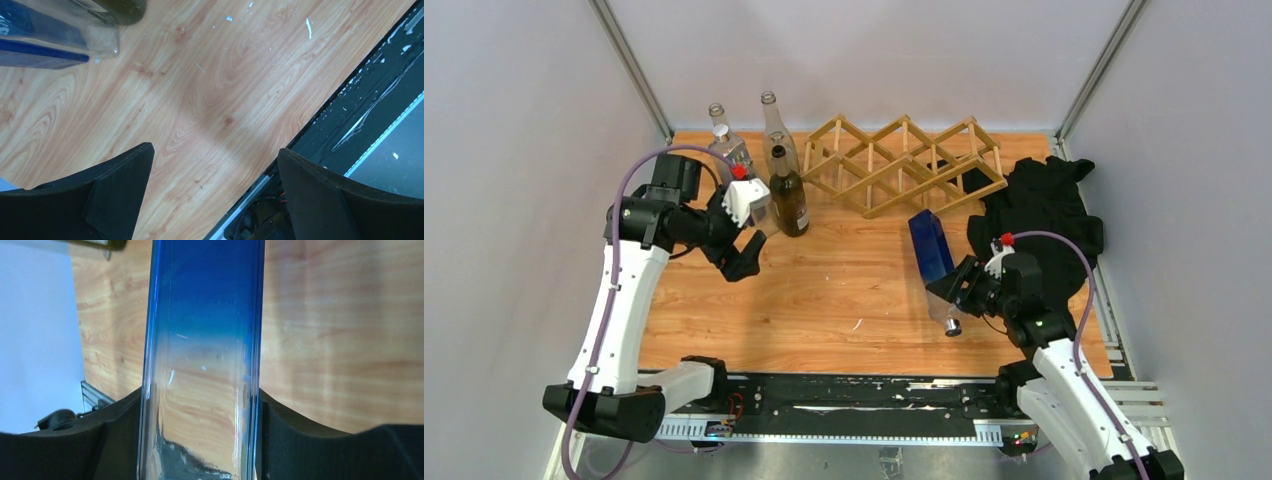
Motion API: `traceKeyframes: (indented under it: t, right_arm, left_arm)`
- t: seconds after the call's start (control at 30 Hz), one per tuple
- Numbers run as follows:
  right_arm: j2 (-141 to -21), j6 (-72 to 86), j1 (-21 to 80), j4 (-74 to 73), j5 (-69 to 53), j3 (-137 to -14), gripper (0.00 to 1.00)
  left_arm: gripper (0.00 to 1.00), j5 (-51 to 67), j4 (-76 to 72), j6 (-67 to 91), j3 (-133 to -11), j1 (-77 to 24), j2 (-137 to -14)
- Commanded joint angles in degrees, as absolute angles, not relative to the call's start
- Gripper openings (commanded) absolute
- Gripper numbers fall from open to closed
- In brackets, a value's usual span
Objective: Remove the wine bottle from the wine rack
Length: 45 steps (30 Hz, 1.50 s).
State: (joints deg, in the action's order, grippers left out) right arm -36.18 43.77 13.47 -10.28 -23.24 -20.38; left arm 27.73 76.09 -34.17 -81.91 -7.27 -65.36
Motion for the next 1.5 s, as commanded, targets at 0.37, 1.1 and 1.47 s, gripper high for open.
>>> traceKeyframes:
  t: [0.37, 1.1, 1.47]
  right_arm:
    - [-38.15, 37.24, 15.35, -14.01, -35.81, -29.86, 0.00]
    - [-69.20, 42.85, 47.61, -3.49, -36.03, -52.67, 0.00]
    - [-85.86, 41.13, 54.86, -6.85, -44.91, -73.14, 0.00]
  left_arm:
    - [1.00, 26.03, 76.57, -47.33, -77.83, -15.61, -64.06]
    - [1.00, 30.31, 69.13, -73.85, -63.23, -20.85, -50.94]
    - [1.00, 29.04, 66.01, -79.00, -57.32, -21.70, -46.23]
